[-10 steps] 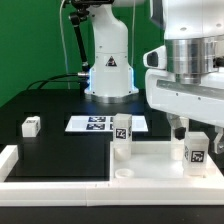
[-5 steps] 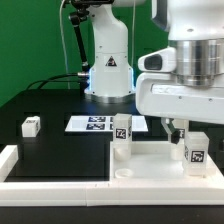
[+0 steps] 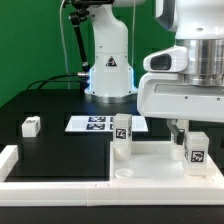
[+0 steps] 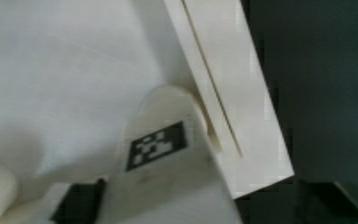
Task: Assemble square table
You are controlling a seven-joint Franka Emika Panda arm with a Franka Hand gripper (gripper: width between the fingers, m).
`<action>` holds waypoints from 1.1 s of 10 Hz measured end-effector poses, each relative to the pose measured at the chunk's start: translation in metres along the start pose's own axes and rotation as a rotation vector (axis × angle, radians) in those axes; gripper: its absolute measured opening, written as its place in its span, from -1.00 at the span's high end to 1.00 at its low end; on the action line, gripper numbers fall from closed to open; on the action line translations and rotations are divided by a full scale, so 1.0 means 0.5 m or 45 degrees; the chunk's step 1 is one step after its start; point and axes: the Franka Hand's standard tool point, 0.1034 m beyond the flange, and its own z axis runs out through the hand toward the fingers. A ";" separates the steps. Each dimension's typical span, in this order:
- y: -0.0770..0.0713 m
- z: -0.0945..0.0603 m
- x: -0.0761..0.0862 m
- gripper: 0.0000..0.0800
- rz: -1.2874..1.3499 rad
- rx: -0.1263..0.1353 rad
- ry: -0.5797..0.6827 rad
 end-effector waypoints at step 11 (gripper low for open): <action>0.008 0.007 -0.003 0.27 1.616 0.113 -0.110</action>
Offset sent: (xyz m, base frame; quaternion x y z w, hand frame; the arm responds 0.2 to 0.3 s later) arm 0.0000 0.0000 0.0000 0.0000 0.0000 0.1938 0.9810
